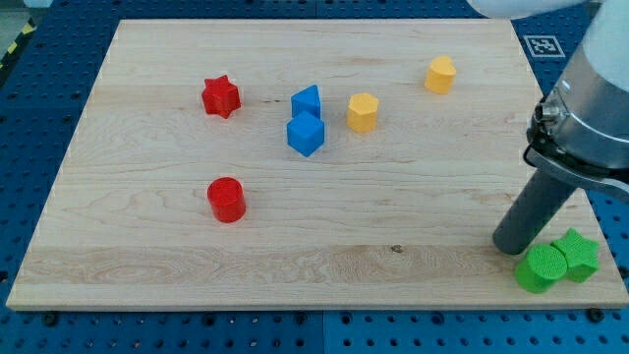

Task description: Move the blue triangle slightly along with blue cube to downwards

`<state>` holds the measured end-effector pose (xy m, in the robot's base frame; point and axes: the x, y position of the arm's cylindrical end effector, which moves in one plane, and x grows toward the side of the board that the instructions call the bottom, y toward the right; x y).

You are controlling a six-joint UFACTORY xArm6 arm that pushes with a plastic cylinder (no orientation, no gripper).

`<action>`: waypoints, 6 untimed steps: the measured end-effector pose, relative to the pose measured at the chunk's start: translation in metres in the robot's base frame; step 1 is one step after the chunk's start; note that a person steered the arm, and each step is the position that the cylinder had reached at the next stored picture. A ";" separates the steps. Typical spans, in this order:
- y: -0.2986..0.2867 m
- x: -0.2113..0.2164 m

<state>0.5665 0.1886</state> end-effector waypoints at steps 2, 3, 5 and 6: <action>-0.090 -0.030; -0.143 -0.048; -0.222 -0.089; -0.258 -0.116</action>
<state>0.4503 -0.0697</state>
